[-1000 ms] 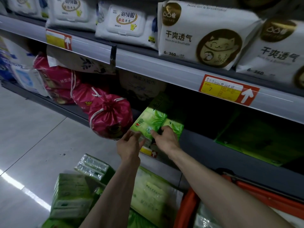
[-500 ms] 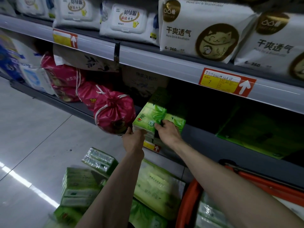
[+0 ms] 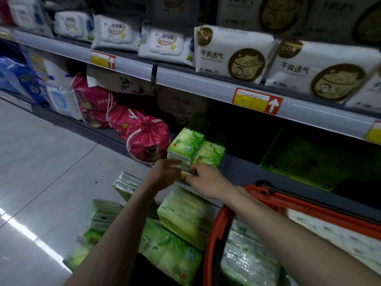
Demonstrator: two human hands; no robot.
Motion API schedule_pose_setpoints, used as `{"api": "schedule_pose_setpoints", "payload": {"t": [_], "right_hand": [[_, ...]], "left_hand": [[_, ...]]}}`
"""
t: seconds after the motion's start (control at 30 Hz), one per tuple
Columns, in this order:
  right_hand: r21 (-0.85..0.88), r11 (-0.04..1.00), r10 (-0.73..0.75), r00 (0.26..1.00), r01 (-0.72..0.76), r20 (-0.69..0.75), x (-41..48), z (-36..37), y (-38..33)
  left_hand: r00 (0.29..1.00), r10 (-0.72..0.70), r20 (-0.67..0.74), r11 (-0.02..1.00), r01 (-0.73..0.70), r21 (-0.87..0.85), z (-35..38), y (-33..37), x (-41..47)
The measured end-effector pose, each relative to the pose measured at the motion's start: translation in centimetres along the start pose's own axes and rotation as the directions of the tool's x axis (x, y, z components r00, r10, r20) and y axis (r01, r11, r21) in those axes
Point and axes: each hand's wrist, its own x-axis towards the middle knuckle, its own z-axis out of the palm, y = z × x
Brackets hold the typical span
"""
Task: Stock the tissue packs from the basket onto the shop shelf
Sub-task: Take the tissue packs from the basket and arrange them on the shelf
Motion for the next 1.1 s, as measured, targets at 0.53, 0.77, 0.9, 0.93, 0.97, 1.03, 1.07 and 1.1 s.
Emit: {"api": "schedule_pose_setpoints", "payload": {"t": [0.53, 0.77, 0.9, 0.93, 0.97, 1.03, 1.07, 1.1], "right_hand": [[-0.734, 0.679, 0.356, 0.881, -0.015, 0.312, -3.9, 3.3, -2.6], [-0.725, 0.674, 0.462, 0.848, -0.144, 0.261, -0.8, 7.1, -0.7], [-0.703, 0.681, 0.427, 0.891, -0.203, 0.157, -1.4, 8.1, -0.4], [-0.691, 0.696, 0.399, 0.905, -0.197, 0.144, -1.5, 7.9, -0.5], [-0.671, 0.717, 0.374, 0.917, -0.191, 0.139, -1.5, 7.6, -0.5], [-0.626, 0.759, 0.335, 0.932, -0.178, 0.140, -1.7, 6.8, -0.6], [-0.616, 0.770, 0.314, 0.939, -0.167, 0.138, -1.9, 6.2, -0.8], [-0.611, 0.776, 0.295, 0.946, -0.157, 0.132, -2.2, 5.6, -1.1]], "left_hand": [[0.912, -0.247, 0.327, 0.379, -0.219, 0.899, 2.5, -3.2, -3.7], [0.941, -0.130, 0.313, 0.448, -0.226, 0.865, 3.0, -4.7, -2.5], [0.952, -0.069, 0.297, 0.514, -0.221, 0.829, 2.8, -5.4, -0.8], [0.954, -0.053, 0.295, 0.514, -0.227, 0.827, 2.5, -5.9, -0.2], [0.955, -0.040, 0.293, 0.518, -0.230, 0.824, 2.2, -6.0, 0.1], [0.961, -0.038, 0.275, 0.545, -0.211, 0.811, 1.4, -4.9, -0.7], [0.963, -0.034, 0.269, 0.550, -0.206, 0.809, 1.1, -4.0, -1.3], [0.966, -0.022, 0.259, 0.546, -0.206, 0.812, 0.6, -3.1, -1.9]]}}
